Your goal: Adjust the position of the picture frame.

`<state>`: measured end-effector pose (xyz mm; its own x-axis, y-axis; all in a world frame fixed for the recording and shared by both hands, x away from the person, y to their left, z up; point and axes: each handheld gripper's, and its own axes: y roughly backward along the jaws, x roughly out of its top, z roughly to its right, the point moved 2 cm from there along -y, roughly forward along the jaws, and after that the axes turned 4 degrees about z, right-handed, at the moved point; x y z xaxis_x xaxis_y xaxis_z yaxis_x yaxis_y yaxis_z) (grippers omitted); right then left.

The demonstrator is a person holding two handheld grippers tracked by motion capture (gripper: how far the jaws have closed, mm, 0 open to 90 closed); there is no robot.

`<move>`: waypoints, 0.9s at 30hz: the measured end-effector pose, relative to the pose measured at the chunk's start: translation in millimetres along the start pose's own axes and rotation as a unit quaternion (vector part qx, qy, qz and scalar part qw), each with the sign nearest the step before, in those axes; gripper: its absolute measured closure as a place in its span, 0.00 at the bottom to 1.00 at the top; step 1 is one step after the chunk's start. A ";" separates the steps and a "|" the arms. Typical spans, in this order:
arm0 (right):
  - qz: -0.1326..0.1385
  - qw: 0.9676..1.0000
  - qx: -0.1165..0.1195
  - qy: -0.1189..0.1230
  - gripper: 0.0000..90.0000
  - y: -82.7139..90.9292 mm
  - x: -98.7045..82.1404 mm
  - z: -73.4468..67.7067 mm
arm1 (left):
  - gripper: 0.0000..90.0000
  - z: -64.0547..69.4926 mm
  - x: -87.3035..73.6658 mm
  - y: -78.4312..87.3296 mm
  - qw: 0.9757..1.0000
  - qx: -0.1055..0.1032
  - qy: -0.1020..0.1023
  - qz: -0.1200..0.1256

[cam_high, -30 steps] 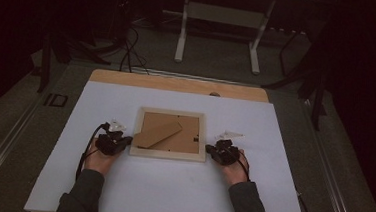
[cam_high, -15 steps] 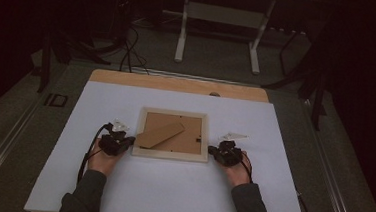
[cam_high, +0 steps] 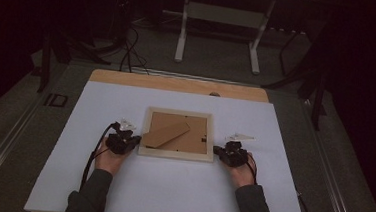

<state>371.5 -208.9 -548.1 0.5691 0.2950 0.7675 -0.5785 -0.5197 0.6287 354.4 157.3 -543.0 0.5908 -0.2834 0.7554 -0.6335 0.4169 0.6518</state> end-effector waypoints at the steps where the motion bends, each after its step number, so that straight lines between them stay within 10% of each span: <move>1: 0.000 1.000 -0.001 0.000 1.00 0.0 0.0 -0.2 | 1.00 0.4 1.0 0.0 1.000 0.001 -0.001 0.001; 27: 0.009 1.000 -0.007 -0.006 0.96 1.1 -1.0 3.1 | 0.96 -3.6 4.2 -1.1 1.000 -0.011 0.003 0.009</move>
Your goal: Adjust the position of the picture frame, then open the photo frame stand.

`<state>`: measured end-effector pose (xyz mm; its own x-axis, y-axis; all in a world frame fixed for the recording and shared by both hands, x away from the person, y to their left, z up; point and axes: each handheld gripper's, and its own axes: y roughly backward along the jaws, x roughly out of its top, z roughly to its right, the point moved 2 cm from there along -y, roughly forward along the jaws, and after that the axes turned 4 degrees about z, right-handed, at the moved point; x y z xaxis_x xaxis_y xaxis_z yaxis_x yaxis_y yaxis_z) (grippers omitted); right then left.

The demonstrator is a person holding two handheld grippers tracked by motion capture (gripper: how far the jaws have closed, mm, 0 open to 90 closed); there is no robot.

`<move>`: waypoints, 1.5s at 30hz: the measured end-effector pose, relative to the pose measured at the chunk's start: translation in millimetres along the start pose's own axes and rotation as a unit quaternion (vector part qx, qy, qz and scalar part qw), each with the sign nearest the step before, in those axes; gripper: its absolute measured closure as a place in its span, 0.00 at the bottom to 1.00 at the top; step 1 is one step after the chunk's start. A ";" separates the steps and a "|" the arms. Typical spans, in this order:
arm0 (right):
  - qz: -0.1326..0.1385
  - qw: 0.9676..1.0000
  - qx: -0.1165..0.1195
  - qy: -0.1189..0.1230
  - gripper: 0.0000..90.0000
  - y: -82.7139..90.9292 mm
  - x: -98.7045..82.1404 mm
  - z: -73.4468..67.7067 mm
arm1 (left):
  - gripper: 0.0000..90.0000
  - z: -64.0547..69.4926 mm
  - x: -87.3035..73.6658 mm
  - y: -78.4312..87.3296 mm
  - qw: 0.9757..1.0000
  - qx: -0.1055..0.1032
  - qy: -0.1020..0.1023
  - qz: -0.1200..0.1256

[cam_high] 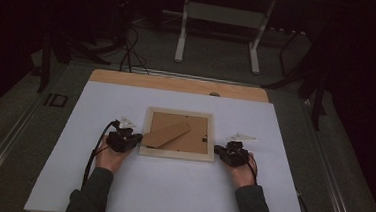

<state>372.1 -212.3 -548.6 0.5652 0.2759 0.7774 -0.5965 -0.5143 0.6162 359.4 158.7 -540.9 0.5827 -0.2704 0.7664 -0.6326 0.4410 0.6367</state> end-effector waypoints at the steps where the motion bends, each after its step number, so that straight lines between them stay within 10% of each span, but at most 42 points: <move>1: 0.000 1.000 0.001 -0.001 0.96 0.1 0.0 0.4 | 0.96 -0.7 0.3 0.9 1.000 0.002 -0.001 0.000; 13: 0.024 1.000 -0.006 -0.002 0.91 6.9 4.8 2.0 | 0.91 -6.3 14.1 21.5 0.998 -0.004 0.040 0.041; 45: 0.038 0.999 -0.003 -0.004 0.83 11.8 7.8 4.1 | 0.64 -0.6 63.5 44.9 0.994 -0.052 0.041 0.084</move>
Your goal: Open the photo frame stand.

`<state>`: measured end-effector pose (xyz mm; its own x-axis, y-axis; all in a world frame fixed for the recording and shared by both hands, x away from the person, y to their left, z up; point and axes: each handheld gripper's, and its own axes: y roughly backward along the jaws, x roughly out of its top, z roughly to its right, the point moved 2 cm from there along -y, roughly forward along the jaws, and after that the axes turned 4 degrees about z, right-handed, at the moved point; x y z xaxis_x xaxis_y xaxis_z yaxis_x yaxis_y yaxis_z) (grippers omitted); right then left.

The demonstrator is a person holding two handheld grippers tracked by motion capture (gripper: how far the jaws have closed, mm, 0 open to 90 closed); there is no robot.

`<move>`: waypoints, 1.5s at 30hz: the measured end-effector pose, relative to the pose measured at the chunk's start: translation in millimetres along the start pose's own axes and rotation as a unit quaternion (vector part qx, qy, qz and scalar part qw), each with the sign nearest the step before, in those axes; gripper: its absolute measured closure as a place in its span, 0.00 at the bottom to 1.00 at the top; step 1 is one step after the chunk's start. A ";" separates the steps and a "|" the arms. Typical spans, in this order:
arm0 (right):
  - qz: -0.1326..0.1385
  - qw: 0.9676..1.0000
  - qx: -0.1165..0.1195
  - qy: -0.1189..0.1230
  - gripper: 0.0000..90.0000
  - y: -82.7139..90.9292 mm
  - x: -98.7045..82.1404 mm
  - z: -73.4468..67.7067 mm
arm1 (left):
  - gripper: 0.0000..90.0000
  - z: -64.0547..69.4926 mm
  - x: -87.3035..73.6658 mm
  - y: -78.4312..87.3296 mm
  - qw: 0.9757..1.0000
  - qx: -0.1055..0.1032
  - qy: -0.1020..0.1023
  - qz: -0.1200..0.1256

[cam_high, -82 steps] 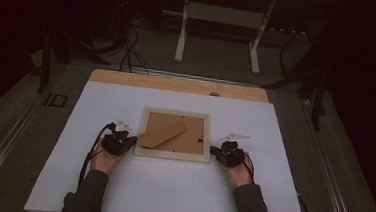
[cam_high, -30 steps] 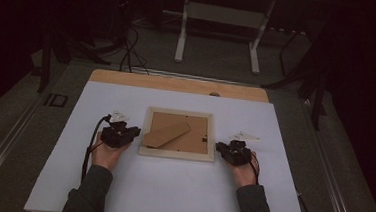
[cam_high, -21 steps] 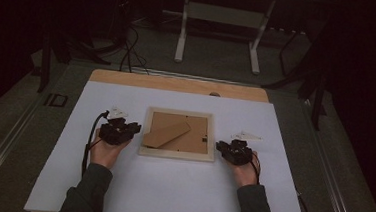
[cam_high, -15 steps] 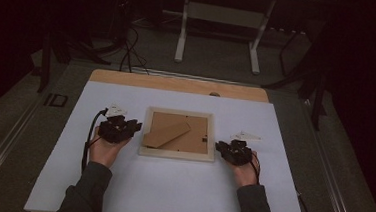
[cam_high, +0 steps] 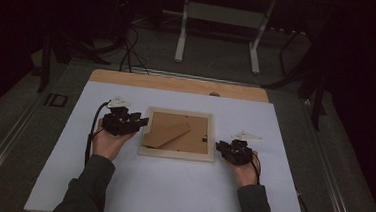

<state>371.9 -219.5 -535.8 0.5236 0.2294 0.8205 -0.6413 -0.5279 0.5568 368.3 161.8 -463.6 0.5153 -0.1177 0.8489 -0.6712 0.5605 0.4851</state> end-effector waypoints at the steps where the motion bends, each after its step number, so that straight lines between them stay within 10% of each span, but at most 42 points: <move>1: 0.000 1.000 0.000 -0.001 0.83 0.1 0.0 0.2 | 0.62 0.4 3.1 -1.9 1.000 -0.001 0.000 -0.001; 23: 0.001 1.000 0.003 -0.003 0.80 0.7 -0.6 -0.1 | 0.48 -3.5 8.6 -39.5 0.996 -0.058 0.044 -0.050; 45: -0.002 1.000 0.007 -0.003 0.78 -0.5 -1.7 -0.3 | 0.50 6.0 -0.2 -73.8 0.990 -0.071 0.014 -0.124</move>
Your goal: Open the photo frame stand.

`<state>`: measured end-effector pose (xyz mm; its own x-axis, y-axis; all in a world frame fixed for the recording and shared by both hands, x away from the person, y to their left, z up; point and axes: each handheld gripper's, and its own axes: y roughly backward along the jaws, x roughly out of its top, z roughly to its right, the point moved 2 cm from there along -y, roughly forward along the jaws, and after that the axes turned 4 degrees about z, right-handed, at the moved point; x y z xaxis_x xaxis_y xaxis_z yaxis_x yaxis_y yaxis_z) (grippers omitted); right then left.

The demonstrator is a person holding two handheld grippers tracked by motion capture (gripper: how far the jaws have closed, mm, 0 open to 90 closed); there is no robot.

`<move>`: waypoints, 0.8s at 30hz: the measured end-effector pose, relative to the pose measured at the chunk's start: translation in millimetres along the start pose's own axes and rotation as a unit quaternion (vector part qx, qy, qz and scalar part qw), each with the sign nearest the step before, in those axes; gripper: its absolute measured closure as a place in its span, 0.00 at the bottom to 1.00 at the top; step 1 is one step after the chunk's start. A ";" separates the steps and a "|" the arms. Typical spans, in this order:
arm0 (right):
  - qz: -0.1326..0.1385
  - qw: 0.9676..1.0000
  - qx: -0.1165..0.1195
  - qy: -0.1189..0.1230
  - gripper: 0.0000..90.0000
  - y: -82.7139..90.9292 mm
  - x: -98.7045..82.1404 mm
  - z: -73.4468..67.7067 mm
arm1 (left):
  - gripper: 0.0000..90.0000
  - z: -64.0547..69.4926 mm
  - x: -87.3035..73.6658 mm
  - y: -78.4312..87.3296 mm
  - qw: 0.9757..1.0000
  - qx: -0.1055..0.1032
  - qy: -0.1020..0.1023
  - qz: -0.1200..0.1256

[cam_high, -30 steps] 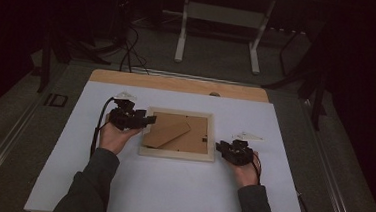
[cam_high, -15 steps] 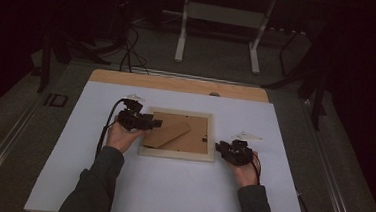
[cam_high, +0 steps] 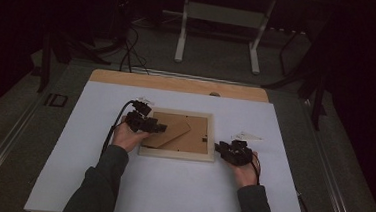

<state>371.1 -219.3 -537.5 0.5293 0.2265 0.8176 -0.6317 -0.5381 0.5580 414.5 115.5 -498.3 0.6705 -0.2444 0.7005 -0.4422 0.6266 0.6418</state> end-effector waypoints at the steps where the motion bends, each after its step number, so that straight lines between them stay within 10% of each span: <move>1: -0.001 1.000 0.000 0.000 0.78 -0.2 -0.1 -0.3 | 0.50 -0.1 -0.3 -0.9 1.000 -0.001 0.000 -0.002; 24: -0.002 1.000 0.001 0.002 0.78 -1.2 -0.6 -3.0 | 0.42 4.8 -3.9 -17.2 0.999 -0.036 -0.007 -0.028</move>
<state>369.9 -216.4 -538.3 0.5292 0.2328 0.8160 -0.6281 -0.5391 0.5611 416.7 102.2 -510.6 0.6836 -0.2906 0.6695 -0.3606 0.6631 0.6560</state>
